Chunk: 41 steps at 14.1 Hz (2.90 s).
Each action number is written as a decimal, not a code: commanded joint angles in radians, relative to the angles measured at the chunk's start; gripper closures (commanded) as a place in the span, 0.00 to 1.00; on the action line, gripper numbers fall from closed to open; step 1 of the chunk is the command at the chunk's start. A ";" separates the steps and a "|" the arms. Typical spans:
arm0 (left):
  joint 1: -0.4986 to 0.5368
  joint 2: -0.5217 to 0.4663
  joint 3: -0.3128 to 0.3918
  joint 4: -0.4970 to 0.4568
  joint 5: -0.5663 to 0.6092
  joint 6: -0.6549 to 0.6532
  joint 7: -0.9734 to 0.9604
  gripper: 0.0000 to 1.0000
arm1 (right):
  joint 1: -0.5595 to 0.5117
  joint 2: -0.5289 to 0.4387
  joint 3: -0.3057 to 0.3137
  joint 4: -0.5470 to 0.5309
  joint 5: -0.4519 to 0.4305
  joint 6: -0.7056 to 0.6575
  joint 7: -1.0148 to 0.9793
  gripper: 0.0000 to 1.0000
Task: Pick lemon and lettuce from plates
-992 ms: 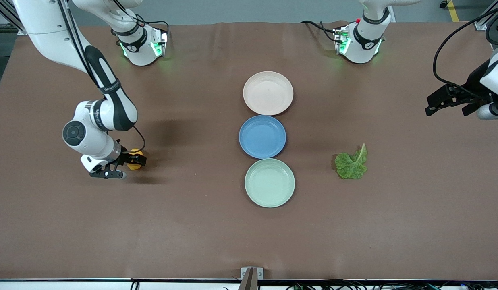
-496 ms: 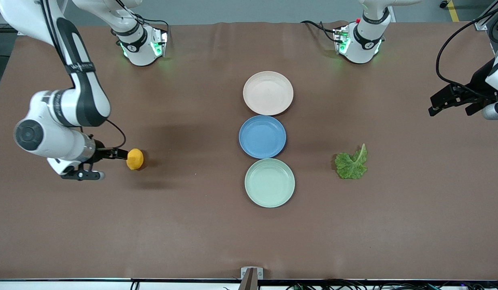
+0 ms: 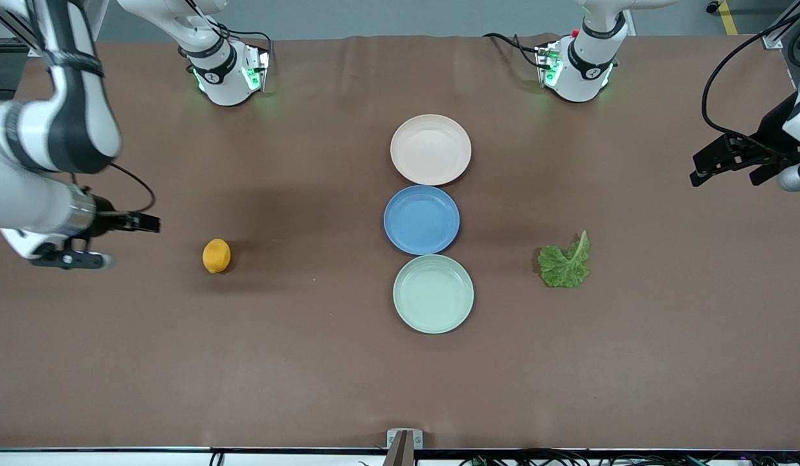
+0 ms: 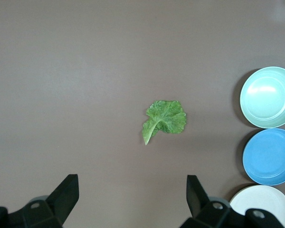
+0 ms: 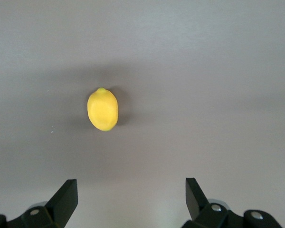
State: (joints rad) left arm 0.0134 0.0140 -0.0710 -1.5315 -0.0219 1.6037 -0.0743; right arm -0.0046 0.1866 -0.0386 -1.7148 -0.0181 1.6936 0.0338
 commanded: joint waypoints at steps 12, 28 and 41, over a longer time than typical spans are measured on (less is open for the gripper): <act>-0.004 0.000 0.004 0.036 0.007 -0.028 0.005 0.00 | -0.020 0.030 0.022 0.250 0.010 -0.213 -0.023 0.00; -0.006 0.000 0.002 0.036 0.007 -0.028 0.005 0.00 | 0.005 -0.232 0.013 -0.035 0.023 -0.051 -0.092 0.00; -0.004 0.000 0.002 0.037 0.007 -0.028 0.007 0.00 | -0.003 -0.302 -0.001 -0.045 0.024 -0.045 -0.138 0.00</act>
State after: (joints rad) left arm 0.0132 0.0139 -0.0715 -1.5141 -0.0219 1.5982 -0.0744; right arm -0.0044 -0.0782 -0.0269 -1.7247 -0.0076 1.6363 -0.0727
